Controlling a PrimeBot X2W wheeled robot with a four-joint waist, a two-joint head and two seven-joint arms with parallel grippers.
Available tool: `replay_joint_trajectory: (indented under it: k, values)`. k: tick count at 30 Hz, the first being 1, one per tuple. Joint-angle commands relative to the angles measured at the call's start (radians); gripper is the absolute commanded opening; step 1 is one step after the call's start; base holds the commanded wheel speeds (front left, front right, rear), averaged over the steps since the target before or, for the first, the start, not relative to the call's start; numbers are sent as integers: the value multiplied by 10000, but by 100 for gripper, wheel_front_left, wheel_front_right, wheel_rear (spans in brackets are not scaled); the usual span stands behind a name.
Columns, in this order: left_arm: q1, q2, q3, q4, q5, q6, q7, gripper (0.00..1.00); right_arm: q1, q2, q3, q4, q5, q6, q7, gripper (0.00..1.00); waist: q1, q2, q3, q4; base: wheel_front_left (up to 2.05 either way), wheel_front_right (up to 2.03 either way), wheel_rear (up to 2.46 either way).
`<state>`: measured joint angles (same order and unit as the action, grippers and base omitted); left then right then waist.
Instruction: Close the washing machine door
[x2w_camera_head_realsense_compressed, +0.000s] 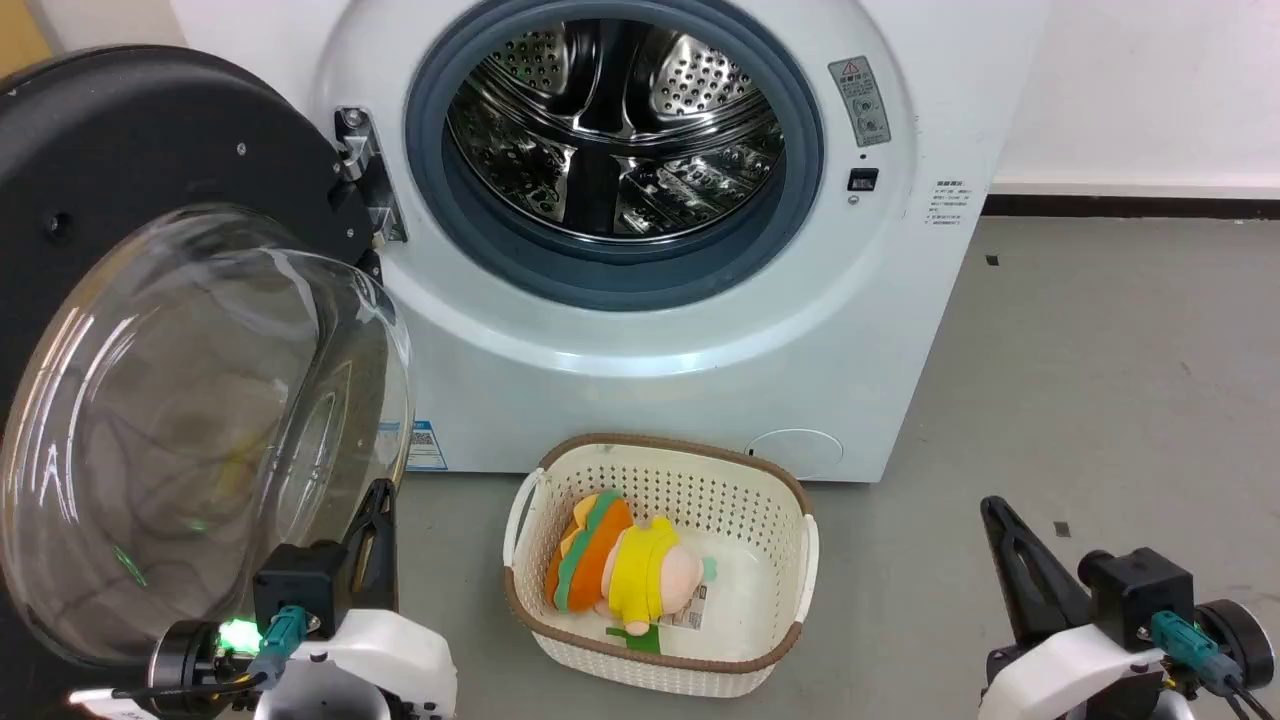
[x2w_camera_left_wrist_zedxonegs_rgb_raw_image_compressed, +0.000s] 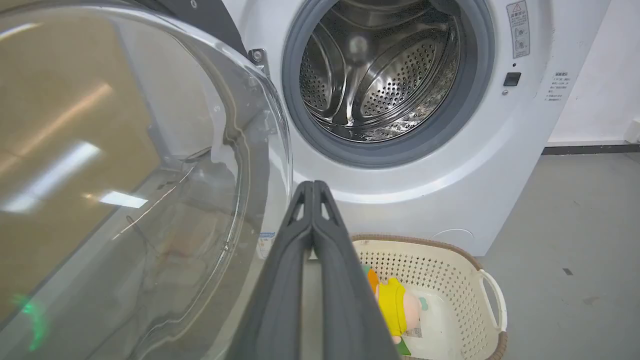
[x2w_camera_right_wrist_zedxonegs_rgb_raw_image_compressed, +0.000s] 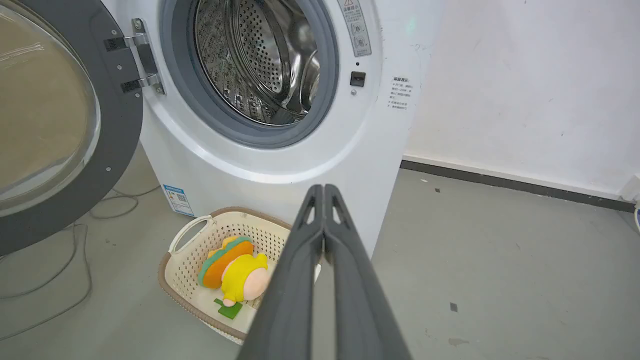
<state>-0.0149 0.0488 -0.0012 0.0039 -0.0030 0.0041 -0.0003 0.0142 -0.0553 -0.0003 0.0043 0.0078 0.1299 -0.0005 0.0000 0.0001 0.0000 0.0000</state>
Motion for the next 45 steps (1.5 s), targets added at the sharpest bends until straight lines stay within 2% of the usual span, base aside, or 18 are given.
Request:
replay_joint_trajectory:
  k: [1,30,31,45]
  values:
    - [149,14,12,-39,30,-41,3,0,-142,51,3,-43,-78,8,5,0,0,-1,0,0,0,0,0]
    - [149,14,12,-39,30,-41,3,0,-142,51,3,-43,-78,8,5,0,0,-1,0,0,0,0,0]
    - [1,0,4,0,0,2,-4,100,-1,0,1,1,2,0,-4,100,0,-1,0,0,0,0,0]
    - [-71,6,-155,38,-17,314,-251,100,-15,3,-112,-27,277,1,-251,100,0,-1,45,22,0,0,0]
